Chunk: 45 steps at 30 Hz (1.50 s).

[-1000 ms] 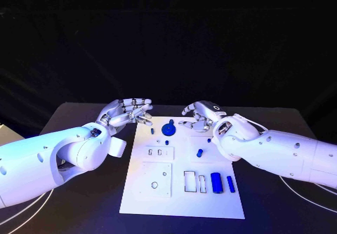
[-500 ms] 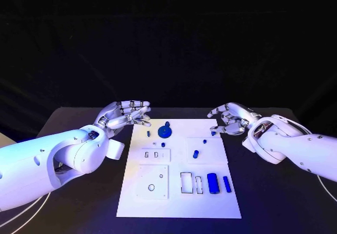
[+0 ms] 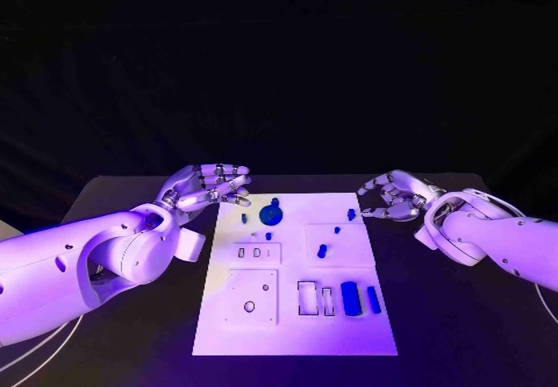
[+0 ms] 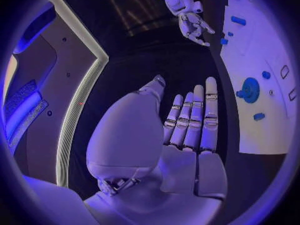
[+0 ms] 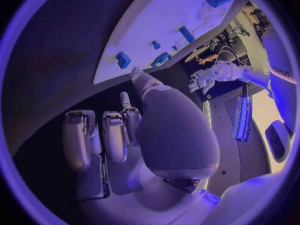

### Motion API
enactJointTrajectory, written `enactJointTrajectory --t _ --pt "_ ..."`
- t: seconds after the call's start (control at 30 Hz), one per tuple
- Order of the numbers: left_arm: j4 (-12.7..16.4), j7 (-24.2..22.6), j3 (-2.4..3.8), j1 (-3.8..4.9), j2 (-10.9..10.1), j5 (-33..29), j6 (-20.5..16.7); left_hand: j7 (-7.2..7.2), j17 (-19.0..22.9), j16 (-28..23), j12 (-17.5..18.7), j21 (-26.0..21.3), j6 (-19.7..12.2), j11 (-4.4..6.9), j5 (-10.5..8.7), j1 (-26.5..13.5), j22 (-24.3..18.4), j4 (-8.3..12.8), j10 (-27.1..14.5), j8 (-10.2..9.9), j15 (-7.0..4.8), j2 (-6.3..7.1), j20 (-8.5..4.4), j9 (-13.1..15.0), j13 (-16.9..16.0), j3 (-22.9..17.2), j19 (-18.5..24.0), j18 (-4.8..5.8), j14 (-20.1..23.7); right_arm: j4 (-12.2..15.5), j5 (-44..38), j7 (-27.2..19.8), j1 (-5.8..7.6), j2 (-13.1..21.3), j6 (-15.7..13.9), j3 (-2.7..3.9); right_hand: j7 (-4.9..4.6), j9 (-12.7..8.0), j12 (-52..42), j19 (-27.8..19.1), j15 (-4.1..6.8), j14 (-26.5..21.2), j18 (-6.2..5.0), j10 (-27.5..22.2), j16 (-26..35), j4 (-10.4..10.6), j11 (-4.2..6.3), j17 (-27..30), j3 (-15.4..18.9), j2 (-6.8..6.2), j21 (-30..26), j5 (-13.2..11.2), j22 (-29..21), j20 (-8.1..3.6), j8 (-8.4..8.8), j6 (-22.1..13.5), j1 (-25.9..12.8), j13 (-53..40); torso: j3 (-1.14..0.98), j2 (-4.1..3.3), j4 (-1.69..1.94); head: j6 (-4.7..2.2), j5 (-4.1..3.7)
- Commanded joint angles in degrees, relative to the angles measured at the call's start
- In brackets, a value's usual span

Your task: Assemble the parts on the task board

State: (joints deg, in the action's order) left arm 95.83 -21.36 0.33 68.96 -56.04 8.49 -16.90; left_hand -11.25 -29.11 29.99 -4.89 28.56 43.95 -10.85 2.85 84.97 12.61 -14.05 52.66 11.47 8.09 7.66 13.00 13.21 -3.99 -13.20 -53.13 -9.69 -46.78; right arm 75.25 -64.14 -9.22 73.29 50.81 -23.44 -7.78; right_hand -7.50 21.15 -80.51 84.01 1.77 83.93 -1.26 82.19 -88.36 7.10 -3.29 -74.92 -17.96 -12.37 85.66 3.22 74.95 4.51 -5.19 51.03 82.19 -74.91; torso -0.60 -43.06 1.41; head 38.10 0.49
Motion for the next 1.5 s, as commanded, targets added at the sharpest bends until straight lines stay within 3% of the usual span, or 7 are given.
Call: enactJointTrajectory --t 0.03,0.13,0.27,0.47,0.77,1.07,1.5 --pt "0.0 -1.1 0.02 -0.02 0.2 1.1 1.2 -2.33 -0.1 0.3 -0.2 0.0 0.5 -0.14 -0.04 0.2 -0.1 0.0 0.5 0.3 -0.09 0.53 0.07 0.1 -0.1 0.3 0.3 -0.61 0.3 -1.2 0.7 -1.3 -0.51 -0.9 1.8 0.01 -0.31 0.0 0.2 3.7 0.17 5.0 -0.03 -0.3 0.0 -0.1 0.15 -10.9 0.2 -0.07 -0.1 0.2 10.9 -0.47 0.35 -0.1 0.3 -7.2 -0.02 -0.08 0.26 0.12 -0.12" --pt "-0.1 -1.2 0.02 -0.03 0.2 1.1 1.2 -2.31 -0.1 0.3 -0.2 0.0 0.5 -0.16 -0.04 0.2 -0.1 0.0 0.5 0.3 -0.09 0.56 0.07 0.1 -0.1 0.3 0.3 -0.62 0.3 -2.4 0.7 -1.2 -1.11 -1.9 2.1 0.01 -0.38 0.0 0.1 3.8 0.06 5.1 0.00 -0.2 0.0 0.0 0.09 -10.9 0.2 0.08 -0.1 0.2 10.9 -0.42 0.38 -0.1 0.3 -7.3 0.03 -0.14 0.40 0.18 -0.06" --pt "-0.1 -1.2 0.02 -0.04 0.2 1.2 1.1 -2.28 -0.1 0.4 0.0 0.1 0.3 -0.21 -0.04 0.3 -0.1 0.0 0.2 0.3 -0.07 0.60 0.07 0.0 0.0 0.4 0.3 -0.62 0.3 -3.7 0.7 -1.3 -1.97 -3.0 2.3 0.00 -0.46 0.0 0.1 3.8 -0.06 5.1 0.02 -0.2 0.0 0.1 0.00 -10.9 0.1 0.39 0.0 0.2 11.0 -0.33 0.23 0.3 0.3 -7.3 -0.08 -0.24 0.55 0.19 -0.04" --pt "-0.3 -1.1 0.02 -0.04 0.1 1.2 1.2 -2.31 -0.1 0.5 0.1 0.1 0.2 -0.24 -0.03 0.5 -0.1 0.1 0.1 0.2 -0.06 0.49 0.07 0.0 0.1 0.4 0.3 -0.63 0.4 -4.7 1.3 -1.0 -2.71 -4.1 2.4 0.00 -0.49 0.2 -0.3 3.9 -0.15 5.1 0.05 0.2 -0.1 0.7 -0.05 -11.2 -0.2 1.16 0.1 0.2 11.1 -0.21 -0.19 1.2 -0.3 -7.6 -0.06 -0.25 0.55 0.44 0.19" --pt "-0.4 -0.8 0.02 -0.04 0.0 1.2 0.9 -2.35 -0.1 0.5 0.2 0.2 0.2 -0.26 -0.03 0.7 0.0 0.1 0.0 0.2 -0.07 0.23 0.06 0.0 0.1 0.2 0.2 -0.64 0.4 -5.3 2.1 -0.8 -2.98 -5.0 2.5 0.00 -0.43 0.3 -0.5 4.0 -0.11 5.1 0.08 0.4 -0.1 1.0 0.00 -11.1 -0.9 1.92 0.2 0.2 11.2 -0.20 -0.55 2.0 -0.5 -7.8 -0.13 -0.16 0.45 0.59 0.59" --pt "-0.4 -0.7 0.01 -0.04 0.1 1.1 0.7 -2.38 -0.1 0.6 0.3 0.3 0.1 -0.26 -0.04 0.8 0.0 0.2 -0.1 0.2 -0.07 0.04 0.06 0.0 0.2 0.1 0.2 -0.64 0.4 -6.1 2.2 -0.6 -3.02 -5.6 3.4 0.00 0.25 0.6 -1.5 4.3 0.36 5.3 0.24 1.2 -0.3 1.2 0.63 -11.7 -4.5 4.95 0.7 0.2 11.8 -0.60 -2.10 5.1 -0.6 -8.6 -0.17 -0.17 0.37 0.66 0.58" --pt "-0.5 -0.6 -0.02 -0.05 0.0 1.1 0.7 -2.38 -0.1 0.6 0.3 0.3 0.1 -0.26 -0.04 0.8 0.0 0.2 -0.1 0.2 -0.07 0.04 0.06 0.0 0.2 0.1 0.2 -0.64 0.4 -6.3 2.3 -0.3 -3.03 -5.9 3.1 0.00 0.42 0.7 -1.7 4.4 0.42 5.3 0.30 1.4 -0.3 1.0 0.76 -11.8 -5.1 5.20 0.9 0.2 12.0 -0.66 -2.43 5.5 -0.7 -8.8 -0.13 -0.14 0.41 0.49 0.69"
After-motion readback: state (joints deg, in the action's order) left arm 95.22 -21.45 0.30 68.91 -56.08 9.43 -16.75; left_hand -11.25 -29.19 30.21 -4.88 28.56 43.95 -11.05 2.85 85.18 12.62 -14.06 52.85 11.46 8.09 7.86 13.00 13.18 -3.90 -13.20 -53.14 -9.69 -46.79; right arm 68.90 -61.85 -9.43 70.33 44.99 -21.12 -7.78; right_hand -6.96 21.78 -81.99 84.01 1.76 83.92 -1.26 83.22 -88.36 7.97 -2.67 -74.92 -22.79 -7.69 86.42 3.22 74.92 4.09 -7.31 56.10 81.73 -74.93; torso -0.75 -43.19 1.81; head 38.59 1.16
